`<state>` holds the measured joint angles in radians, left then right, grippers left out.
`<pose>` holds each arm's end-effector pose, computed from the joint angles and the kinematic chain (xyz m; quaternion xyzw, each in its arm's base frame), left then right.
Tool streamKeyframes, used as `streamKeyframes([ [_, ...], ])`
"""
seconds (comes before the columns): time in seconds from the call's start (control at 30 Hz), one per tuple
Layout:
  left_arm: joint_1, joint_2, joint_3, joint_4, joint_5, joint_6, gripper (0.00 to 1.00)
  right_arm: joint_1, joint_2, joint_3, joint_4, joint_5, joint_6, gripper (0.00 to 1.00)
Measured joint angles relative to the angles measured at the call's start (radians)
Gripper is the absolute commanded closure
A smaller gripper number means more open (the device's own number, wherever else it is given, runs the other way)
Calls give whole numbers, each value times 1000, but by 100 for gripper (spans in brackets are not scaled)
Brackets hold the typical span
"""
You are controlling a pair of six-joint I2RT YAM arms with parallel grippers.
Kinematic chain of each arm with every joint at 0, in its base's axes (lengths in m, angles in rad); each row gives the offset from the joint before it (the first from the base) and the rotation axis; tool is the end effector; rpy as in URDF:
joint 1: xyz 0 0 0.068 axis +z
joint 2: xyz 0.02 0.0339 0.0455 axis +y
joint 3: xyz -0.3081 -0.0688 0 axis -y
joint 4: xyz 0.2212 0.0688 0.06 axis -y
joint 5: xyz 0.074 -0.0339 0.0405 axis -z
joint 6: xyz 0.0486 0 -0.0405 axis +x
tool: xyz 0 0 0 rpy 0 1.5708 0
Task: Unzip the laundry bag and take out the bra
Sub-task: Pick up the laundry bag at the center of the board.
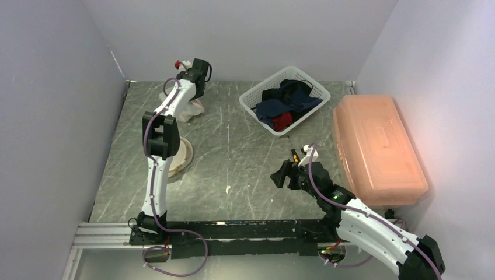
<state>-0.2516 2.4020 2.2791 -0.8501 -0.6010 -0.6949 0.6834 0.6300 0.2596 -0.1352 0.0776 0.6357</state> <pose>0.5286 -0.1075 0.2593 -0.2857 0.8713 0.1236 0.3793 0.0847 0.0641 0.2116 -0.0008 0.8611 0.2845 0.4215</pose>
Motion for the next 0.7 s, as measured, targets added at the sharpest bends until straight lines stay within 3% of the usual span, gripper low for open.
streamKeyframes([
  [0.1, -4, -5, -35, 35, 9, -2, 95, 0, 10, 0, 0, 1, 0, 9],
  [0.13, -5, -15, -48, 59, 14, 2, 97, 0, 14, 0, 0, 2, 0, 9],
  [0.43, -13, -237, -183, 92, 80, -1, 97, 0, 13, 0, 0, 11, 1, 9],
  [0.63, -10, -532, -266, 171, 272, -6, 97, 0, 2, 10, -24, 26, -8, 8],
  [0.7, -10, -658, -320, 236, 394, -11, 97, 0, -4, 30, -45, 30, -13, 6],
])
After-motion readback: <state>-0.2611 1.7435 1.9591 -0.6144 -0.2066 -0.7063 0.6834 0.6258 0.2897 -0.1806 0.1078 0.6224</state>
